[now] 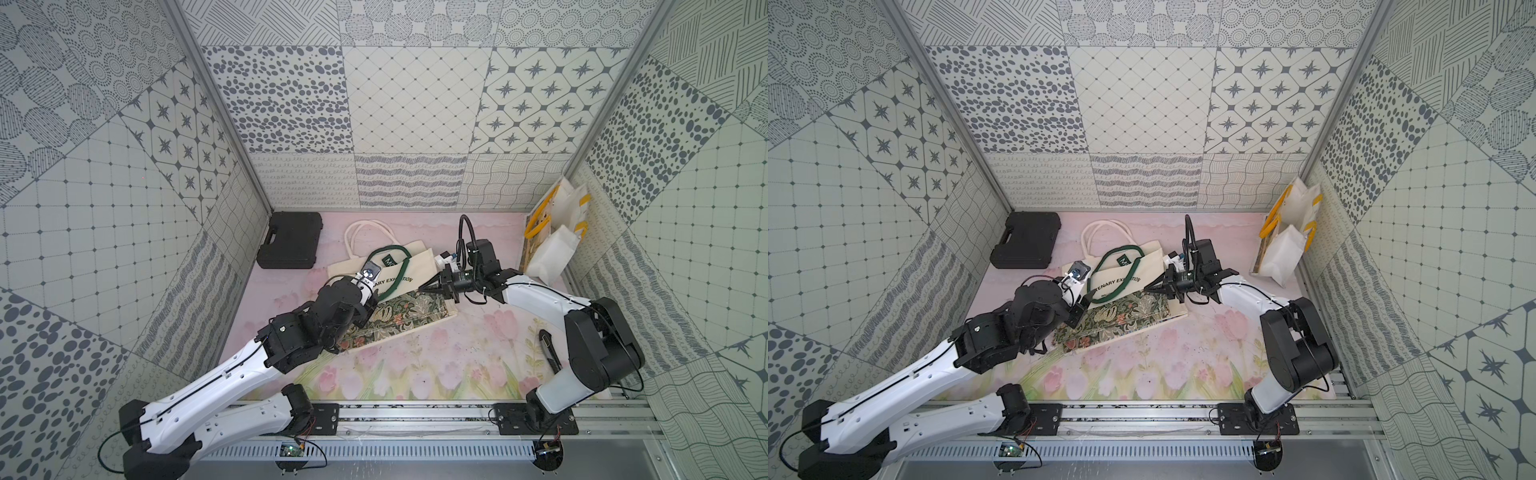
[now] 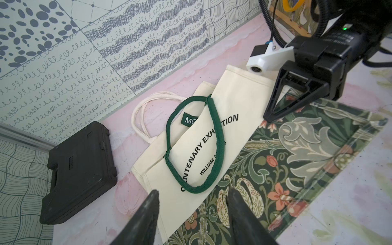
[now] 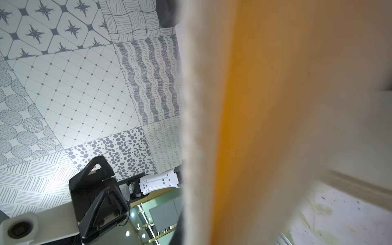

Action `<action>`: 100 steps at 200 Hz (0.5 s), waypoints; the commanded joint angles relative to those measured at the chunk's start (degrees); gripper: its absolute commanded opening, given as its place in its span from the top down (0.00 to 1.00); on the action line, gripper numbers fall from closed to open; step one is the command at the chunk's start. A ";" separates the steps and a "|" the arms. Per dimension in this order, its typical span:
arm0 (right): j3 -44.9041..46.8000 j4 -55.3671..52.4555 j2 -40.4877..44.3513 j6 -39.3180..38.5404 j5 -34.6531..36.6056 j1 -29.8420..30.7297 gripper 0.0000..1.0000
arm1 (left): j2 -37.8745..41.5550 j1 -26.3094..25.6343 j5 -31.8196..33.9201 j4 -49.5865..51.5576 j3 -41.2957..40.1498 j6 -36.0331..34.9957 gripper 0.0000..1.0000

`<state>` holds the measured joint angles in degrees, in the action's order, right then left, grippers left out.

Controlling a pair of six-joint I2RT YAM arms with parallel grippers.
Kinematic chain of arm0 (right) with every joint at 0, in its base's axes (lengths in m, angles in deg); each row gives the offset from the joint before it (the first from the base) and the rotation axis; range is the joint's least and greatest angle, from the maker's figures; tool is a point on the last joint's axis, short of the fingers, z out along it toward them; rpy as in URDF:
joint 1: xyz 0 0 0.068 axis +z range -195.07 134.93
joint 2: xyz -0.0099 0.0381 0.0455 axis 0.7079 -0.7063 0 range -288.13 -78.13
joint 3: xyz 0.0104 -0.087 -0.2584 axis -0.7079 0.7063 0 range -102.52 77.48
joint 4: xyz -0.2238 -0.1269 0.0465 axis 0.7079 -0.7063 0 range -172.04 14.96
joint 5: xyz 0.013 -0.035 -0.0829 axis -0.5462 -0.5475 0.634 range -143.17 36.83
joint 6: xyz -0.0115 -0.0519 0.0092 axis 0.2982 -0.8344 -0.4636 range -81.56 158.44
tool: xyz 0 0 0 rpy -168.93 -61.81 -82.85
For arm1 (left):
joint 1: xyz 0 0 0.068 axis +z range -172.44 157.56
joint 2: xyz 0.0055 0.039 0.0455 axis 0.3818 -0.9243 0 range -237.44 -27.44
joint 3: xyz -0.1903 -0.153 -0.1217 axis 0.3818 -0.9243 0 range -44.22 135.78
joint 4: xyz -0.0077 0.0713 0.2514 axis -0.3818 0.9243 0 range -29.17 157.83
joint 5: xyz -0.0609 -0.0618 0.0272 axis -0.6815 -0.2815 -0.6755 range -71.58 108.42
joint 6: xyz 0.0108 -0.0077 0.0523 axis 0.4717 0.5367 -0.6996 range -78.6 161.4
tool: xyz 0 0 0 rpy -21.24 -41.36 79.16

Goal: Put away the canvas bag
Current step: Place the canvas bag at the center of the board.

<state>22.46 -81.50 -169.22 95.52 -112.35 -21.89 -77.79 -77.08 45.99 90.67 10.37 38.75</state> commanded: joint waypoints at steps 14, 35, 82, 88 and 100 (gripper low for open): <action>-3.86 -11.13 -2.06 -11.92 3.97 -3.37 1.00 | -1.59 0.37 -0.54 2.73 -2.42 4.22 0.43; -5.35 -13.70 -4.19 -15.42 4.85 -4.83 1.00 | -2.98 2.97 -5.25 3.29 -4.93 8.47 0.36; -10.50 -25.78 -5.29 -28.32 9.51 -9.01 0.96 | -3.24 16.81 -27.21 0.37 -9.72 15.50 0.36; -11.76 -28.16 -5.81 -30.99 10.06 -9.03 0.94 | -4.30 18.74 -30.19 -0.06 -9.95 15.86 0.36; -14.41 -32.63 -7.48 -35.72 9.79 -9.03 0.91 | -7.09 21.85 -35.04 -1.01 -10.19 16.49 0.37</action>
<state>13.36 -105.06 -174.58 73.25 -106.88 -30.32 -81.09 -63.15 31.76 92.18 1.69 48.39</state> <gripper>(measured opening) 0.078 0.639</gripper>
